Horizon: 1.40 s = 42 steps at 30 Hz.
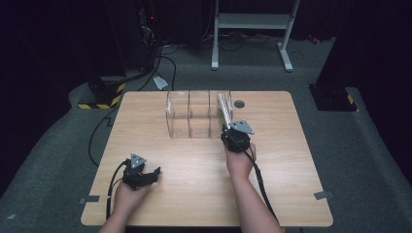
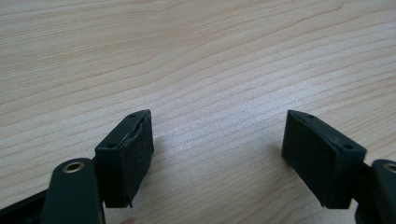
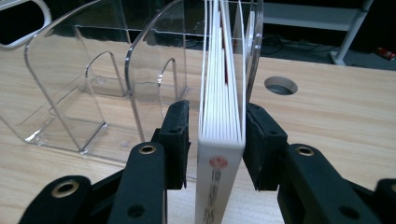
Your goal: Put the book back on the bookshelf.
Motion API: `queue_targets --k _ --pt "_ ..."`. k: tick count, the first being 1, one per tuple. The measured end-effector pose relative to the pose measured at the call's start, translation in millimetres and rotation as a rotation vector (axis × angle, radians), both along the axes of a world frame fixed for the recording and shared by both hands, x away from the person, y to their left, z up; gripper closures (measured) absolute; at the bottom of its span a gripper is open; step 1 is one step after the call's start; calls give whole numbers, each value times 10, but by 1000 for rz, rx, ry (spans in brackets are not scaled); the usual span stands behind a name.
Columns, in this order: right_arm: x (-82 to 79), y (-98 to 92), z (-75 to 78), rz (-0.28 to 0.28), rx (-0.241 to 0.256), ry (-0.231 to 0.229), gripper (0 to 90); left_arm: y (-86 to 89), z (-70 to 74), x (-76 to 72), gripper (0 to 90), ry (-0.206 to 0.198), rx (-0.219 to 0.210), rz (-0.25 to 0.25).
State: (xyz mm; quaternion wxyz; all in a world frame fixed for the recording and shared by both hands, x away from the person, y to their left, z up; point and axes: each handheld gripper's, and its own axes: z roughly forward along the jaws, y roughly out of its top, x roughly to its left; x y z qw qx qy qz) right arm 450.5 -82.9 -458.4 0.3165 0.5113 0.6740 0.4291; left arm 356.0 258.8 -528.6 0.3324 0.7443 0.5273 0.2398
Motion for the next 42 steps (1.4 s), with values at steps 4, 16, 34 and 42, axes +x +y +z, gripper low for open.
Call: queue_targets --k 4,16,34,42 --pt "-66 -10 -45 7 5 3 635 0 0 0 249 0 0 0" --pt "-198 -43 -163 24 19 19 645 0 1 1 249 1 0 -1" --pt "-242 -27 -287 27 75 65 712 -2 -1 0 249 1 -2 1" --pt "-240 -44 -298 8 123 81 726 -2 0 2 250 2 -3 -1"
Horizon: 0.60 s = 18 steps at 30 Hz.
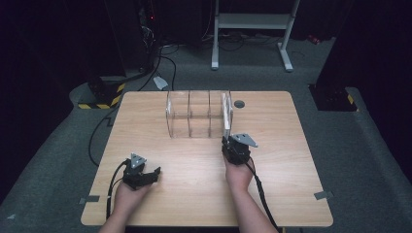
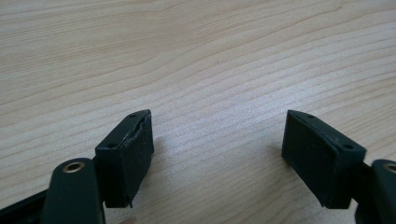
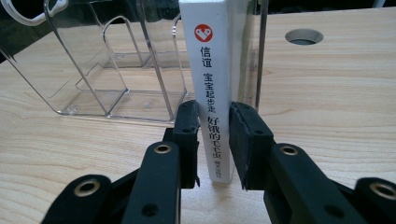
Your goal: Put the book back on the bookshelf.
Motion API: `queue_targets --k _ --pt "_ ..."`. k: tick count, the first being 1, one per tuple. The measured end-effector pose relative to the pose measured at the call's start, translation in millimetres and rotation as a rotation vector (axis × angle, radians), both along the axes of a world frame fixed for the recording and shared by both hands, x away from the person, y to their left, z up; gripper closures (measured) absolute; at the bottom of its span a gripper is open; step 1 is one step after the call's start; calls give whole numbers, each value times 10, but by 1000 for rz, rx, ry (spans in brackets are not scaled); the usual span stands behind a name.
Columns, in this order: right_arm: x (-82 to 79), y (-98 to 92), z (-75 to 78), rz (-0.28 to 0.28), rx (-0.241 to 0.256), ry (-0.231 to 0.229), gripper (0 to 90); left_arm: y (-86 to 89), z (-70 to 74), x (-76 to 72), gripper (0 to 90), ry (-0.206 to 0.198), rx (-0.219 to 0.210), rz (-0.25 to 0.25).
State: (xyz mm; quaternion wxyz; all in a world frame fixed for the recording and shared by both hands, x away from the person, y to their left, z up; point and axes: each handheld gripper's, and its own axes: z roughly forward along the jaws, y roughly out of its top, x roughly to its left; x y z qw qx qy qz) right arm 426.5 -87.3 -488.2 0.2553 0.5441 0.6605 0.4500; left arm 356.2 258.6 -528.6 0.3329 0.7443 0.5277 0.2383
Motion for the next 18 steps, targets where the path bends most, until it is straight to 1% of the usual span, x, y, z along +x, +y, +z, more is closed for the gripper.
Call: queue_targets --k 12,18 --pt "18 20 -7 -12 11 -3 726 -1 0 -1 250 1 -1 0" --pt "50 12 -1 -33 -11 -11 730 0 0 0 250 0 0 0"
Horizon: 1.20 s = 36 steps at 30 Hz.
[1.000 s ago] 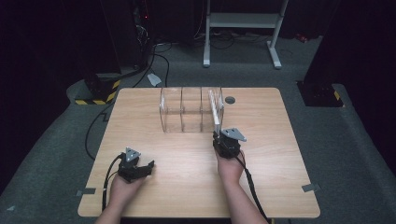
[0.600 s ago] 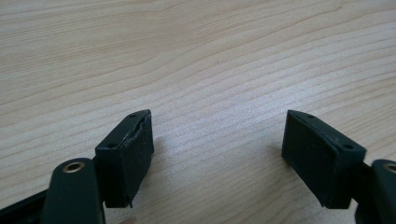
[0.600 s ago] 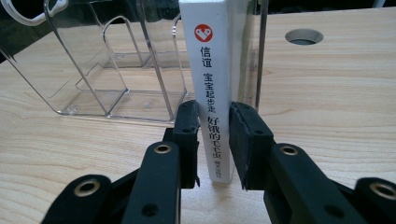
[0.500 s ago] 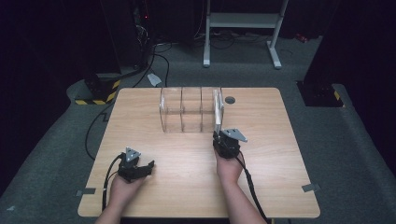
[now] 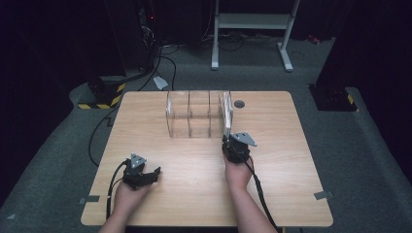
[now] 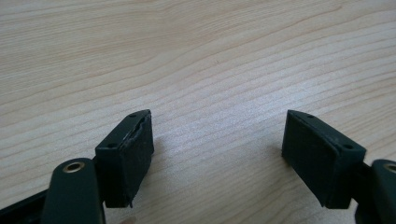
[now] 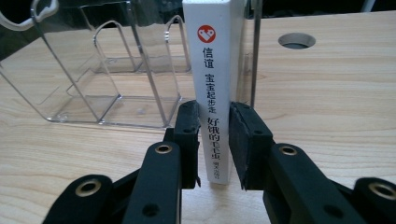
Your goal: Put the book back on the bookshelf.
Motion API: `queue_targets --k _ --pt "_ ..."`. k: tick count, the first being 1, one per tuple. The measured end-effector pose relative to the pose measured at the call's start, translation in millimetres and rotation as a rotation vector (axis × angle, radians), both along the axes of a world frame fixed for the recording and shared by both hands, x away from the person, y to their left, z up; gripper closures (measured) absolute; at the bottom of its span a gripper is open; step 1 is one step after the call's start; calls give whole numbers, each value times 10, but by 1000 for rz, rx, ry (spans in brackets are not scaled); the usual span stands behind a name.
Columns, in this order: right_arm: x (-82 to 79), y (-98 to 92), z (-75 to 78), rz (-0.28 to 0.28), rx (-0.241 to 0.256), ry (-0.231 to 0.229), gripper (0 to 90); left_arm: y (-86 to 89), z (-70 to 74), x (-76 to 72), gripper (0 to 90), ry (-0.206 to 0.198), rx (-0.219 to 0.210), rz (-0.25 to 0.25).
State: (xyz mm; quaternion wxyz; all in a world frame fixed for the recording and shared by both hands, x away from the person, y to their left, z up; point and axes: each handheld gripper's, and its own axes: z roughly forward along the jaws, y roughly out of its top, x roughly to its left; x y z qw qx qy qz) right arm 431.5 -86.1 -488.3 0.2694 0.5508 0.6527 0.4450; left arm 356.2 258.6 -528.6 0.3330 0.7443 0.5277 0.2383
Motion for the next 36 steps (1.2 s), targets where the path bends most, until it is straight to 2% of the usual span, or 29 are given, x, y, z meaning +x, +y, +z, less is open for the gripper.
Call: queue_targets --k 17,36 --pt "105 37 12 -25 -5 0 728 0 0 0 250 0 0 0" --pt "95 20 43 -22 -1 -11 708 0 0 -1 250 1 -1 0"
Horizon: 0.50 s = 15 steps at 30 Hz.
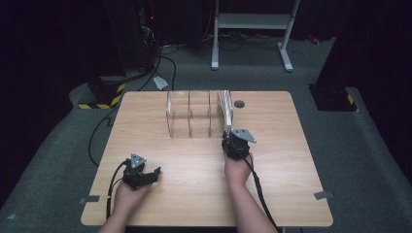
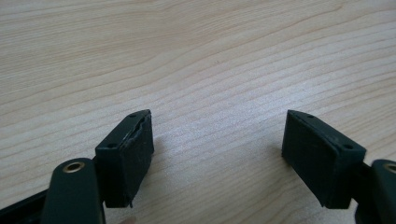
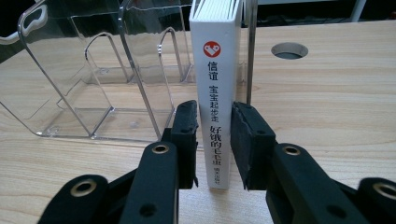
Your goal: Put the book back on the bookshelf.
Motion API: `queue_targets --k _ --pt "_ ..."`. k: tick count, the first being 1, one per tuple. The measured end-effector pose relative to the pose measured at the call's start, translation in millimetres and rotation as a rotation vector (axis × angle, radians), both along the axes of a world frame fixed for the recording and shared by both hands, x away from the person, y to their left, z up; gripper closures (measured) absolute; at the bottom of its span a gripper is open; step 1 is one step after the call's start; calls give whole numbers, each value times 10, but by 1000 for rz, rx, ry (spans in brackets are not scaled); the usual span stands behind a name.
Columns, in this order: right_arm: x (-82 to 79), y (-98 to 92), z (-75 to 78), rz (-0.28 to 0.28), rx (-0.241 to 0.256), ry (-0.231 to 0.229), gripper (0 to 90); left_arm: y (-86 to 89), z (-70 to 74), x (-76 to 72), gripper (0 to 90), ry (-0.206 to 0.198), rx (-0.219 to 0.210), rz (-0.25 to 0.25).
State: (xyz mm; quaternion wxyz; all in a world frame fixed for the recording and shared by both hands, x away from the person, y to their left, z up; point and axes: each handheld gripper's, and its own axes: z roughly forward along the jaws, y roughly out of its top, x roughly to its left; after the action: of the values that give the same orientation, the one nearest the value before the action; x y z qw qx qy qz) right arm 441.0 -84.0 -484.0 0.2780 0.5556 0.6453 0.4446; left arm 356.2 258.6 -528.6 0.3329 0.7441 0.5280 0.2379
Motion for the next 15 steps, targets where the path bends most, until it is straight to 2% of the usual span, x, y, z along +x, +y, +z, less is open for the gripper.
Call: queue_targets --k 15 --pt "4 9 -11 23 -11 5 639 0 0 0 250 0 0 0"
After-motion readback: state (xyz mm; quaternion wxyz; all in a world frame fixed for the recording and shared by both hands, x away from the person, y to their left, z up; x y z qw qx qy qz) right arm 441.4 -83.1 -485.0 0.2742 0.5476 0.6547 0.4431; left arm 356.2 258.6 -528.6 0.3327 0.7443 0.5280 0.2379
